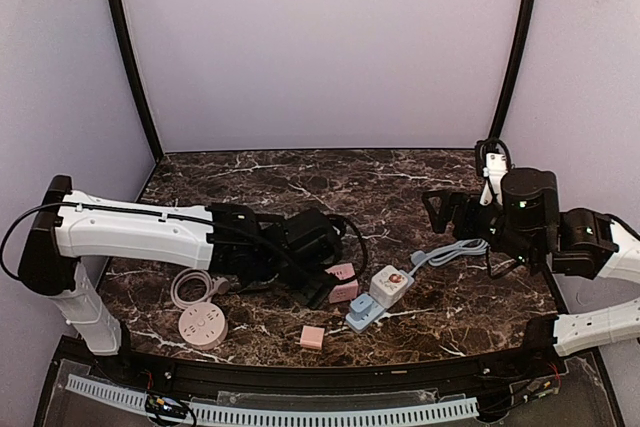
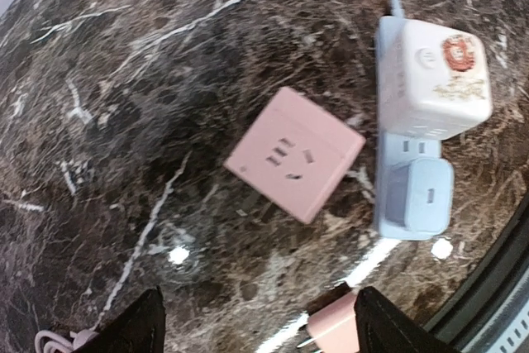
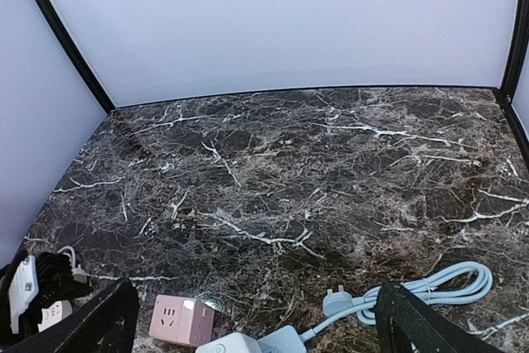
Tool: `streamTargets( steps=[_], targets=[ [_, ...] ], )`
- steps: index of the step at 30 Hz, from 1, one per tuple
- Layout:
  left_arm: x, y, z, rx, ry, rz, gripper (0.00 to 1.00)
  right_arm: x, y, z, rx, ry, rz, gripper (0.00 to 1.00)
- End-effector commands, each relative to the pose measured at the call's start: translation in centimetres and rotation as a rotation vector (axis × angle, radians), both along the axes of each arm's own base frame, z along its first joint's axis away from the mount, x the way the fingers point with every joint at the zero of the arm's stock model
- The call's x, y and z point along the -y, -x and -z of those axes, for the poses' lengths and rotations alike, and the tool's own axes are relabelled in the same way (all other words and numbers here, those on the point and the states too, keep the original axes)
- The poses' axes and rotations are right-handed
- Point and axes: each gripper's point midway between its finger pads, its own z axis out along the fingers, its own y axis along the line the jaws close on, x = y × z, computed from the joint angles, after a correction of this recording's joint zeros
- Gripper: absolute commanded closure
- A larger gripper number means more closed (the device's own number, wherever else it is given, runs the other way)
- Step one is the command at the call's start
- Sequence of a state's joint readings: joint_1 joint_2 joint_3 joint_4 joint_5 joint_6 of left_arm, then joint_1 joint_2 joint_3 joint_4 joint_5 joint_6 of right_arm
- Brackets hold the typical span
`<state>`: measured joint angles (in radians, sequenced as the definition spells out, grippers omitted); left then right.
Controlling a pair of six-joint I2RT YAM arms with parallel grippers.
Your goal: Insert the plug
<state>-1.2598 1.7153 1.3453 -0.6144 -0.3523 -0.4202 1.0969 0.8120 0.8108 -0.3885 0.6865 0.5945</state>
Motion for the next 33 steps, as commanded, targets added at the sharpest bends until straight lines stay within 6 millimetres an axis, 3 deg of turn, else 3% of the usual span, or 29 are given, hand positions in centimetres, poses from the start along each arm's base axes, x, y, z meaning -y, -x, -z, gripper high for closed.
streamTargets(
  steps=[1,5,11,14,20,33],
  targets=[
    [-6.6,-2.8,0.3,0.087,-0.082,-0.230,0.21,-0.3,0.0,0.1,0.009,-0.003,-0.013,0.01],
    [-11.4,-3.3,2.7,0.057,-0.128,-0.333,0.21,-0.1,0.0,0.2,0.011,-0.002,-0.010,0.01],
    [-18.5,-3.6,4.2,0.041,-0.163,-0.530,0.21,-0.3,0.0,0.5,0.003,0.007,-0.016,0.01],
    [-20.9,-3.7,4.3,0.025,-0.132,-0.609,0.21,-0.4,0.0,0.8,-0.002,0.013,-0.017,0.01],
    [-24.3,-2.6,6.4,-0.044,-0.127,-0.702,0.23,-0.4,0.0,1.1,-0.010,0.017,-0.019,0.01],
    [-23.4,-2.2,11.4,-0.227,-0.062,-0.710,0.34,-0.1,0.1,1.4,-0.010,0.024,-0.014,0.01]
  ],
)
